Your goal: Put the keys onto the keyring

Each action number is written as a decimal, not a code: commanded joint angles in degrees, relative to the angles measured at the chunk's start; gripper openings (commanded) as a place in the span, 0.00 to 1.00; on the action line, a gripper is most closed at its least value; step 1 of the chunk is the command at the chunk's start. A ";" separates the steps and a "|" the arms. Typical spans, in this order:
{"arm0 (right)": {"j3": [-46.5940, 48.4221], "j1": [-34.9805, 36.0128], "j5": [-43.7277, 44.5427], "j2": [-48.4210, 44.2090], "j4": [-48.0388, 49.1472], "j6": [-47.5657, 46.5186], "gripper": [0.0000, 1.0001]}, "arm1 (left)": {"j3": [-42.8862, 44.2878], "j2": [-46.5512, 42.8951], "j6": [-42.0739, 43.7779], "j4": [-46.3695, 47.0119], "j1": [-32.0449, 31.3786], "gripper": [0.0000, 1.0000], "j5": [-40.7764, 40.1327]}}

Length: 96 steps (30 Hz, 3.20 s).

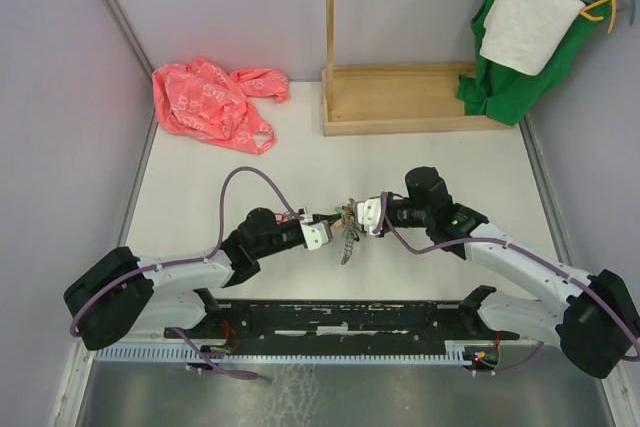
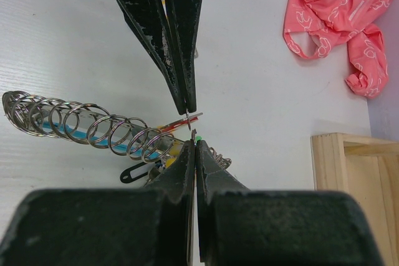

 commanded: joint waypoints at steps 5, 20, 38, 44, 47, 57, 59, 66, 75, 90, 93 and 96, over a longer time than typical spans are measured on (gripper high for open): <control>1.00 0.33 -1.97 -0.38 3.74 0.39 0.01 | 1.80 0.34 -2.32 4.12 -0.09 0.03 -0.07; 1.39 0.40 -2.65 -0.05 3.47 0.48 0.01 | 1.80 0.60 -2.75 5.08 -0.11 0.03 -0.21; 0.61 0.41 0.13 -2.48 2.66 1.01 0.01 | 1.47 -0.32 -2.62 3.92 -0.10 0.03 -2.60; 0.95 0.39 -0.45 -1.79 2.61 1.10 0.01 | 1.50 -0.18 -2.88 4.33 -0.13 0.03 -2.26; 1.06 0.35 -0.54 -1.25 2.95 1.08 0.01 | 1.43 -0.29 -2.97 4.62 -0.16 0.03 -1.80; 0.73 0.36 0.23 -0.92 3.44 1.26 0.01 | 1.25 -0.07 -3.28 5.38 -0.17 0.03 -0.68; 0.74 0.35 0.13 -0.67 3.53 1.27 0.01 | 1.33 -0.03 -3.32 5.41 -0.15 0.03 -0.52; 0.78 0.35 0.44 -0.47 3.85 1.28 0.01 | 1.51 0.36 -3.50 5.39 -0.17 0.03 0.10; 0.84 0.37 0.44 -0.55 4.04 1.38 0.01 | 1.53 0.35 -3.72 5.48 -0.21 0.03 0.89; 0.56 0.35 1.37 -1.20 3.93 1.30 0.01 | 1.42 -0.09 -3.61 4.85 -0.20 0.03 0.25; 0.26 0.41 2.38 -1.76 3.90 1.10 0.01 | 1.41 -0.08 -3.44 4.65 -0.16 0.03 -0.21; 0.29 0.35 2.36 -1.99 3.55 1.10 0.01 | 1.49 0.09 -3.41 4.56 -0.24 0.03 -0.30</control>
